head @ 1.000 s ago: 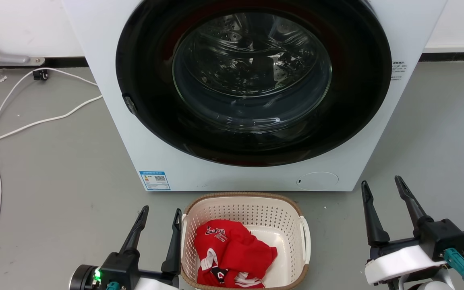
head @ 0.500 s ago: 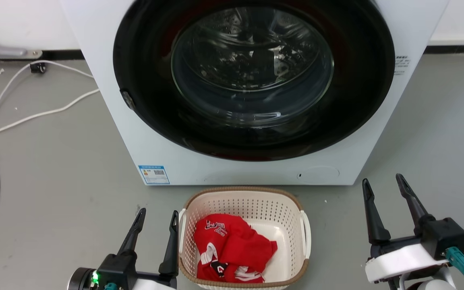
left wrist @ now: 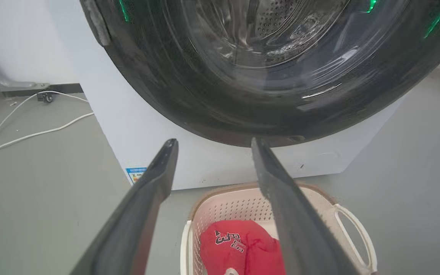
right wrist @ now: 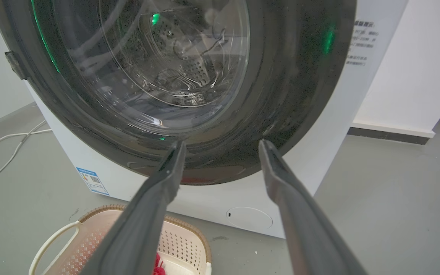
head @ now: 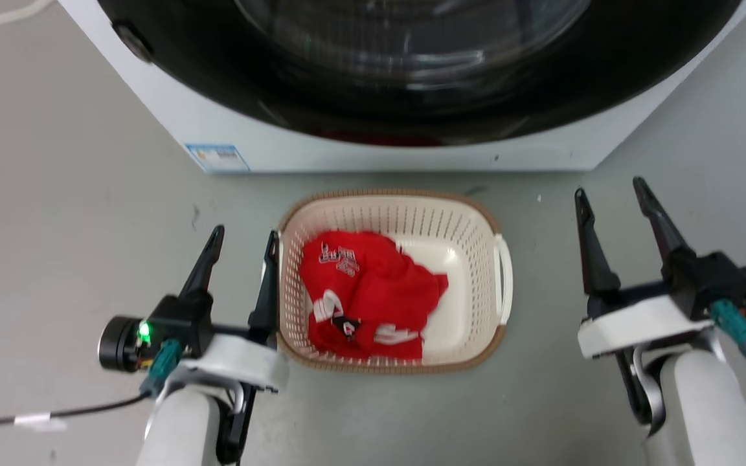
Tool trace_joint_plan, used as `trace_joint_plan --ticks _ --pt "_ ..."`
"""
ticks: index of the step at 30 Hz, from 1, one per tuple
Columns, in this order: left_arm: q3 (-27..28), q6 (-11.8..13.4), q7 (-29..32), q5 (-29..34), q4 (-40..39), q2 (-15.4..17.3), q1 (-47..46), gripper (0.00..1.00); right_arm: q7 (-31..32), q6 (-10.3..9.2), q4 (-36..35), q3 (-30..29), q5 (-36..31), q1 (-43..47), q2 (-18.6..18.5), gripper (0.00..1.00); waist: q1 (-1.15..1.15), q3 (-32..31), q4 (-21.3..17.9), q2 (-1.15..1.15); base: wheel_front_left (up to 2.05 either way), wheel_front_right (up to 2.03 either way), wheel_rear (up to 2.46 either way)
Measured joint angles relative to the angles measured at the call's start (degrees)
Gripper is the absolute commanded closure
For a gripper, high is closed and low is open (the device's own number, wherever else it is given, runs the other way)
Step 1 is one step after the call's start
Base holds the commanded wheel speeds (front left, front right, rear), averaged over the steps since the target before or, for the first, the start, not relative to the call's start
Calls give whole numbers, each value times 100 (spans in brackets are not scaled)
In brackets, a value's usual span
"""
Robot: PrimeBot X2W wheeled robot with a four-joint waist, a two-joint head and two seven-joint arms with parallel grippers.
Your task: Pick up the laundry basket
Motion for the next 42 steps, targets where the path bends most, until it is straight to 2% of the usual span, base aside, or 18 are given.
trace_joint_plan --ticks 1,3,13,14,19,25,34,42 --pt "44 -80 0 38 428 15 -408 0 1 -1 365 16 43 -324 -4 0 0 430 7 0 0 0 0" --pt "123 -109 1 5 847 73 -630 0 83 0 723 80 172 -534 -4 0 0 689 3 0 0 0 0" --pt "21 -255 1 -102 2719 560 -1986 0 873 -1 2610 385 750 -1898 -4 0 1 1612 -119 0 0 0 0" --pt "-313 -277 91 -261 3579 750 -2608 0 1169 0 3261 711 981 -2390 7 0 0 1815 -181 0 0 0 0" --pt "-1039 -285 541 -837 4335 816 -3234 0 1519 0 4056 794 1178 -2880 -2 0 0 2000 -187 0 0 0 0" --pt "-1706 -285 1166 -1573 4807 957 -3784 0 1906 0 4804 1073 1479 -3454 -2 0 0 2220 -143 0 0 0 0" --pt "-2586 -285 1942 -2575 4879 1143 -4203 0 2481 0 5556 1568 1972 -4105 0 0 0 2583 -60 0 0 0 0" --pt "-3099 -285 2039 -3080 4890 1266 -4491 0 2571 0 5969 1768 2038 -4506 0 0 0 2786 35 0 0 0 0"
